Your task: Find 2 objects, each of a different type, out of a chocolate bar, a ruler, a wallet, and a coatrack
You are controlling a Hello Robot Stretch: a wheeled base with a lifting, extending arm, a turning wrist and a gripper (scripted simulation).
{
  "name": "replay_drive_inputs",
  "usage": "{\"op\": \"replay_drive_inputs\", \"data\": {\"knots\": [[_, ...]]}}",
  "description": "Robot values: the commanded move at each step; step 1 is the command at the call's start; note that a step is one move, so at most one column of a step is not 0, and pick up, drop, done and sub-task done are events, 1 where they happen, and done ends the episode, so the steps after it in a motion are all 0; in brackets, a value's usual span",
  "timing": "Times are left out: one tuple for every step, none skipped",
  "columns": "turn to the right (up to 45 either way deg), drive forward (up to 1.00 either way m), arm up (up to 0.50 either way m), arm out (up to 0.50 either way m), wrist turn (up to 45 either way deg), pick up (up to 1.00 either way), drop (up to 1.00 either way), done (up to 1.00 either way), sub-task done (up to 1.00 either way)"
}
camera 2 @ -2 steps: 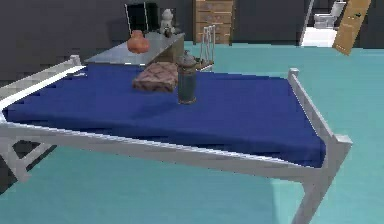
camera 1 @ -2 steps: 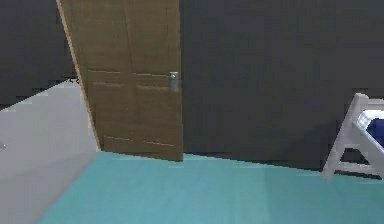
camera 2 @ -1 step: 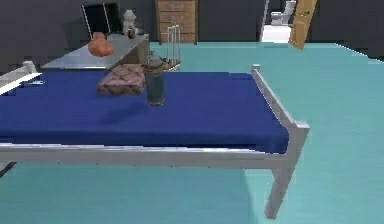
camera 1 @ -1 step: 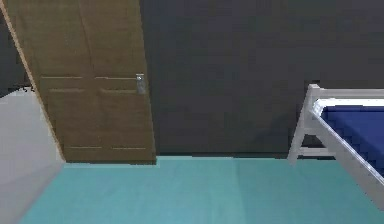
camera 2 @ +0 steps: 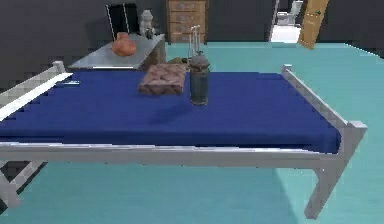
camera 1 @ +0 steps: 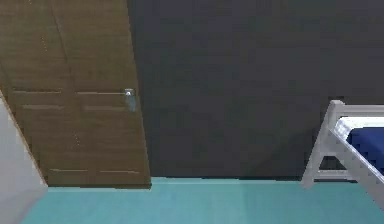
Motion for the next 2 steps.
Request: {"op": "replay_drive_inputs", "data": {"knots": [[-45.0,0.0,0.0,0.0,0.0,0.0,0.0,0.0,0.0],[-27.0,0.0,0.0,0.0,0.0,0.0,0.0,0.0,0.0]]}}
